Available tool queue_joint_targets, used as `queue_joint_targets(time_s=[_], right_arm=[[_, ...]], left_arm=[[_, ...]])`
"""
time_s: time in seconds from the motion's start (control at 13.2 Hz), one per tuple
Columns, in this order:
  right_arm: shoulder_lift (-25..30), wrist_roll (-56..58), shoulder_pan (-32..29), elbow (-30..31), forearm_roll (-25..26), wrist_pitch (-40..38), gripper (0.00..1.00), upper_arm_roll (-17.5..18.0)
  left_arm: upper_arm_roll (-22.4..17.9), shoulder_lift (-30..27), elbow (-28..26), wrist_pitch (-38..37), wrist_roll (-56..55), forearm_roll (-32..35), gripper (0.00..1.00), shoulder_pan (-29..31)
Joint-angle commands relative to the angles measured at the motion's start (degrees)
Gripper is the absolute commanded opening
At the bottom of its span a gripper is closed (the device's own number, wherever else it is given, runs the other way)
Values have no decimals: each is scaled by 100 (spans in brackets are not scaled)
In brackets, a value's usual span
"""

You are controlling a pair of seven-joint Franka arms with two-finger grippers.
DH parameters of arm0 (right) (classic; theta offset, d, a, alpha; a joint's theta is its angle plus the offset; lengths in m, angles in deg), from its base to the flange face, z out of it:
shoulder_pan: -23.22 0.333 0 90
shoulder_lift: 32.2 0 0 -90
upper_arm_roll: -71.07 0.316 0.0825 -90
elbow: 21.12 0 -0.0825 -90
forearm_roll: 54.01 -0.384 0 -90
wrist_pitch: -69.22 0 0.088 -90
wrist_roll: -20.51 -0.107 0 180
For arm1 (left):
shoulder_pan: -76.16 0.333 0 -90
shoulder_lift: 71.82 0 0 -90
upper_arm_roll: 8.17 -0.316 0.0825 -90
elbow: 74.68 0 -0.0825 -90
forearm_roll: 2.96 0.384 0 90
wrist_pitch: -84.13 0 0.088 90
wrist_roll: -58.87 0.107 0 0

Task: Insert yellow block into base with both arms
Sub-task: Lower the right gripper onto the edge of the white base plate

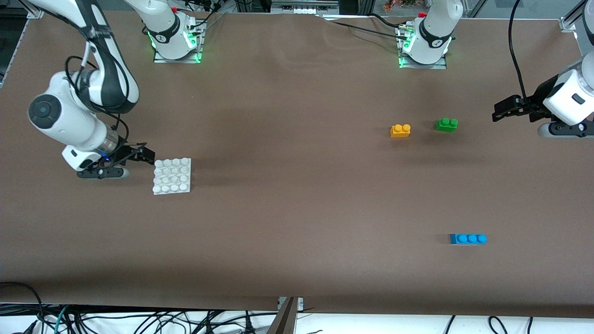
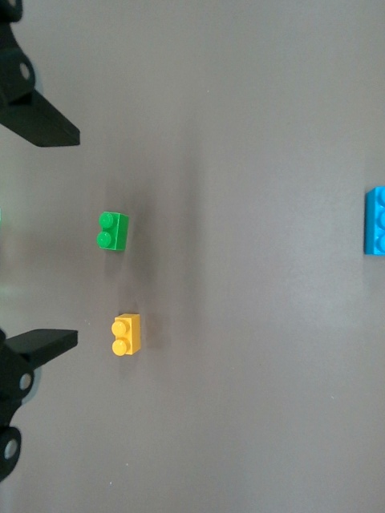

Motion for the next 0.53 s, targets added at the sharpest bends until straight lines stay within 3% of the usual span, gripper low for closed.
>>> queue_joint_targets(time_s=[0.0,0.3,0.46], right_arm=[[-519,63,-92,-75,-90,667,100,58],[-890,-7,-83,-163,-99,967,100,75],[-1074,-33,-83,-155,-99,1196,100,75]], left_arm=[[32,-98,-481,493,174,119,100,86],[76,-36,-552,784,95,66,100,77],[76,-71,-858,1090,138,57,100,86]])
